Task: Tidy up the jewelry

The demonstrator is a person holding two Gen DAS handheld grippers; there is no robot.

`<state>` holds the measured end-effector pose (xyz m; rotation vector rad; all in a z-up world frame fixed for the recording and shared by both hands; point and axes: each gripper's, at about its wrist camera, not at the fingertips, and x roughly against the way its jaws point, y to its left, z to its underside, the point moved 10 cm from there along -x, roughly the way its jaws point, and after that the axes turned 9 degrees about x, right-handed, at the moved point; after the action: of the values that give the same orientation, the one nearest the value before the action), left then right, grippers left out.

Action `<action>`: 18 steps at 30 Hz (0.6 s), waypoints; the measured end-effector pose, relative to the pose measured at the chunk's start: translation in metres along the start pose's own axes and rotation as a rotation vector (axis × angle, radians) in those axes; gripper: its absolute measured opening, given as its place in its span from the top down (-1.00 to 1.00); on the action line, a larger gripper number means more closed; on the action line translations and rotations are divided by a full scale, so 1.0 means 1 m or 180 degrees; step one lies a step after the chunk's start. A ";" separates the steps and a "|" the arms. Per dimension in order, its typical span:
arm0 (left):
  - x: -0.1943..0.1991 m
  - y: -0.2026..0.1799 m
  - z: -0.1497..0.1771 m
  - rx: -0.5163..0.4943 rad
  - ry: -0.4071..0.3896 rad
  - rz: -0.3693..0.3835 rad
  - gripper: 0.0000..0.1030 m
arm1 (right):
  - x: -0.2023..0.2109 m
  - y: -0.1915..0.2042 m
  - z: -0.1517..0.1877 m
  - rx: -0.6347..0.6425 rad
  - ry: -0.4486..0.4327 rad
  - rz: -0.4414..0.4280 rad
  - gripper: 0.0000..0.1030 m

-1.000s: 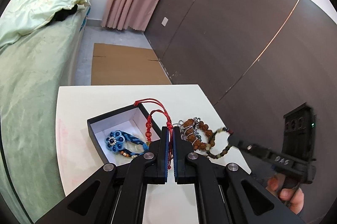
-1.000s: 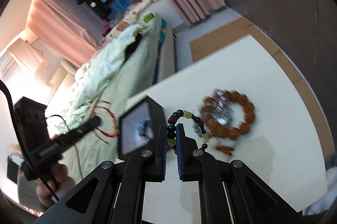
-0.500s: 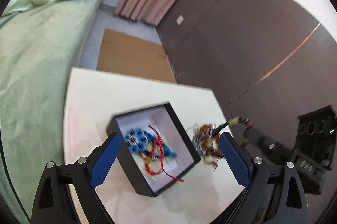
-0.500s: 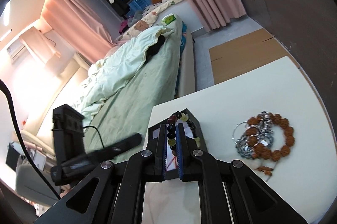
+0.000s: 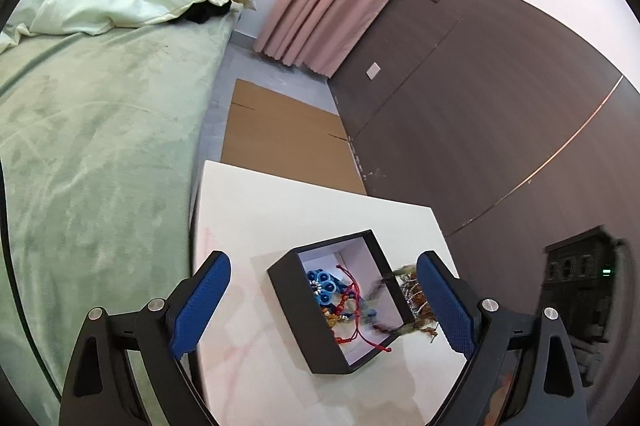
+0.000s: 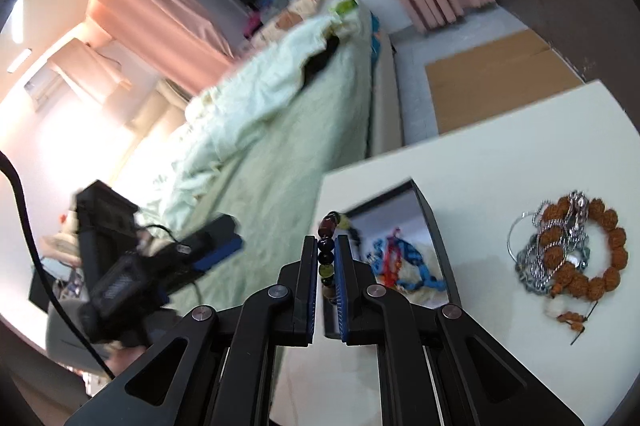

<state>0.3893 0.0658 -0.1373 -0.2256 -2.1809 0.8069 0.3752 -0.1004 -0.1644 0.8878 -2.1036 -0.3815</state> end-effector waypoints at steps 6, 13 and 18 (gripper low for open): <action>0.005 -0.002 0.001 -0.0022 -0.0025 -0.0081 -0.83 | 0.011 -0.022 0.011 -0.0135 0.0004 0.0233 0.01; 0.006 -0.030 0.009 -0.0151 -0.0016 -0.0012 -0.98 | 0.057 -0.038 0.008 -0.0172 -0.0177 0.0346 -0.22; 0.000 -0.053 0.019 -0.0308 0.0030 -0.0027 -0.99 | 0.088 -0.053 0.008 -0.0234 -0.0264 0.0469 -0.40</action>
<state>0.3804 0.0153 -0.1143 -0.2682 -2.2130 0.6950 0.3553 -0.2001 -0.1481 0.6799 -2.2005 -0.4216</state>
